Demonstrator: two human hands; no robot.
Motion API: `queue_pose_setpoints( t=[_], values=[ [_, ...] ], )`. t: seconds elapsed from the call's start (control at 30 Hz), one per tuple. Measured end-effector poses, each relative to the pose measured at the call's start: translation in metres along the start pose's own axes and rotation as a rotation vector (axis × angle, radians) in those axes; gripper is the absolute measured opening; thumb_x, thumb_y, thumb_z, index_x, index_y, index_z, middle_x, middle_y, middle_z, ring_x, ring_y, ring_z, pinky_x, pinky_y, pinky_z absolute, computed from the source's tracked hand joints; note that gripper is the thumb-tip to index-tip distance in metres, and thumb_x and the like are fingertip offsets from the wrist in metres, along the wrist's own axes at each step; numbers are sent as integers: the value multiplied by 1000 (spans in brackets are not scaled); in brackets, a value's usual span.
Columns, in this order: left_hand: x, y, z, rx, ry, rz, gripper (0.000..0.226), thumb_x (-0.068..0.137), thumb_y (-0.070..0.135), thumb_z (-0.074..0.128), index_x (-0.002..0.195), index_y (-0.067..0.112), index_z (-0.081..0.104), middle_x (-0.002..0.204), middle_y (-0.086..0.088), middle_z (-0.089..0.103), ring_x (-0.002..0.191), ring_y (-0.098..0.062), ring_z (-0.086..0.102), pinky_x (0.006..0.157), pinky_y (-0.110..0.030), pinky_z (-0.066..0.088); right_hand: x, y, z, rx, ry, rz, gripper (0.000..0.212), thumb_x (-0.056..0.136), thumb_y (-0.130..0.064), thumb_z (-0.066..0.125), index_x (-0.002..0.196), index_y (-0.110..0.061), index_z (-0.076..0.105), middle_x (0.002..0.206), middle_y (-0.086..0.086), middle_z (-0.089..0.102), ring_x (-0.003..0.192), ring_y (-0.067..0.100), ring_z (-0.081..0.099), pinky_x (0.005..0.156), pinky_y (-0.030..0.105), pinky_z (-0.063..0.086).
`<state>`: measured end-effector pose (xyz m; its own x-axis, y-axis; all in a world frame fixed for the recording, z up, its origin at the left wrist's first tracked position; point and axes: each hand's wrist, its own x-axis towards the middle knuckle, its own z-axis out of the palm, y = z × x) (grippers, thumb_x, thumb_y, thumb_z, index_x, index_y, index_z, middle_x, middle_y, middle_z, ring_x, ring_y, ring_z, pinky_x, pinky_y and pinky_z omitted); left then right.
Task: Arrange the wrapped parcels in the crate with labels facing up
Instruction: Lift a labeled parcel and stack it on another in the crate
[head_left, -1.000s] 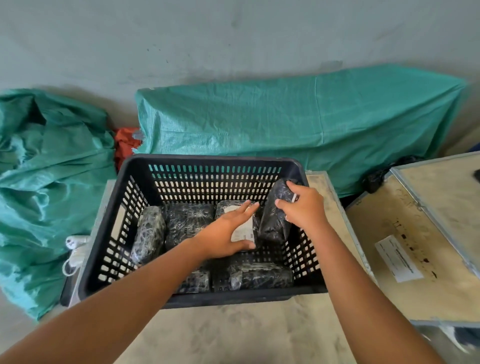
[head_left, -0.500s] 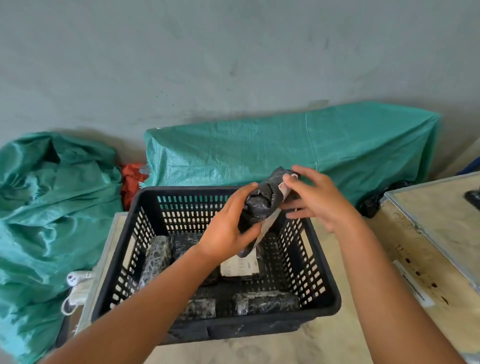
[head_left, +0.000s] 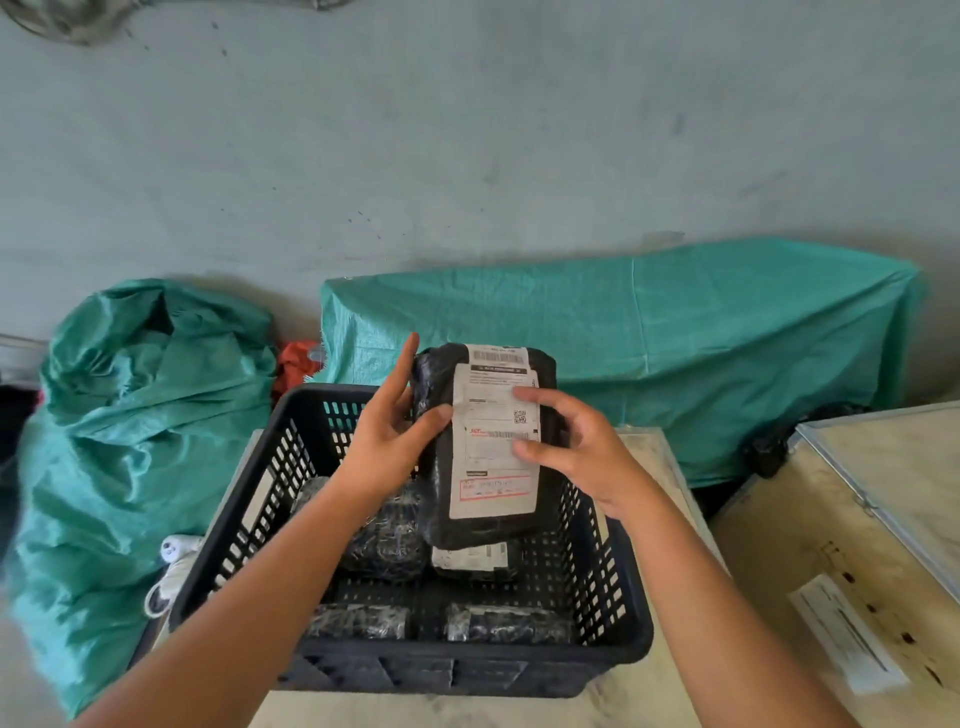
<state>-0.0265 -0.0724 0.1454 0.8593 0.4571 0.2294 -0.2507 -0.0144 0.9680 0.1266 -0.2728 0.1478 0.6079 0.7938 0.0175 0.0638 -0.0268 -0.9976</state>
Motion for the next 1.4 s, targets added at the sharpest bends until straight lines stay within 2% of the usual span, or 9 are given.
queue_pose_setpoints(
  t=[0.1, 0.23, 0.3, 0.37, 0.47, 0.67, 0.83, 1.17, 1.4],
  values=[
    [0, -6, 0, 68, 5, -6, 72, 100, 17, 60, 158, 41, 23, 139, 25, 58, 126, -2, 58, 94, -28, 55, 6, 5, -1, 63, 30, 42, 51, 79, -19, 87, 123, -38, 72, 124, -18, 70, 117, 5, 65, 89, 27, 57],
    [2, -17, 0, 201, -151, -112, 72, 90, 51, 67, 149, 58, 27, 156, 19, 39, 148, -5, 28, 117, -40, 32, 17, 17, 0, 233, 104, 147, 55, 71, -21, 88, 122, -36, 74, 120, -6, 74, 111, 19, 71, 91, 43, 59],
    [3, -28, 1, 403, -245, -178, 74, 83, 63, 68, 142, 69, 25, 160, 23, 23, 141, 15, 3, 118, -35, 10, 22, 25, 0, 251, 119, 205, 52, 76, -16, 85, 122, -37, 74, 125, 3, 72, 110, 23, 72, 89, 46, 60],
    [7, -42, -1, 522, -282, -267, 86, 81, 59, 72, 147, 64, 18, 159, 22, 17, 137, 16, 0, 119, -35, 6, 27, 38, 1, 235, 130, 253, 49, 83, -11, 81, 122, -40, 74, 131, 5, 69, 110, 22, 71, 87, 43, 61],
    [13, -69, -8, 557, -312, -367, 102, 82, 44, 79, 158, 41, 11, 163, 9, 23, 152, -13, 11, 122, -45, 18, 32, 62, 4, 205, 163, 316, 48, 85, -12, 81, 122, -42, 73, 134, 0, 66, 117, 21, 67, 92, 43, 59],
    [19, -131, -22, 585, -411, -539, 109, 81, 35, 83, 159, 39, 7, 154, 15, 31, 139, -16, 38, 100, -22, 42, 38, 119, 15, 53, 188, 419, 60, 83, -10, 83, 136, -32, 64, 132, -7, 62, 99, 0, 63, 69, 15, 57],
    [17, -172, -22, 656, -470, -613, 112, 82, 25, 82, 160, 35, 2, 164, 1, 19, 146, -23, 29, 114, -46, 37, 47, 159, 26, -104, 164, 510, 75, 83, -2, 81, 148, -25, 50, 144, -3, 53, 99, 2, 57, 61, 7, 52],
    [35, -212, -20, 910, -437, -626, 111, 87, 20, 76, 160, 34, -6, 164, -15, -25, 133, -36, 50, 93, -30, 51, 65, 189, 36, -308, 153, 533, 80, 91, -5, 73, 156, -33, 35, 146, 1, 52, 97, 3, 57, 90, 29, 58],
    [45, -220, -26, 891, -511, -682, 108, 86, 22, 78, 160, 35, 1, 163, -13, -28, 153, -35, 8, 113, -43, 38, 67, 194, 35, -328, 150, 539, 78, 92, -8, 72, 155, -36, 36, 152, 4, 46, 124, 24, 57, 96, 45, 57]
  ],
)
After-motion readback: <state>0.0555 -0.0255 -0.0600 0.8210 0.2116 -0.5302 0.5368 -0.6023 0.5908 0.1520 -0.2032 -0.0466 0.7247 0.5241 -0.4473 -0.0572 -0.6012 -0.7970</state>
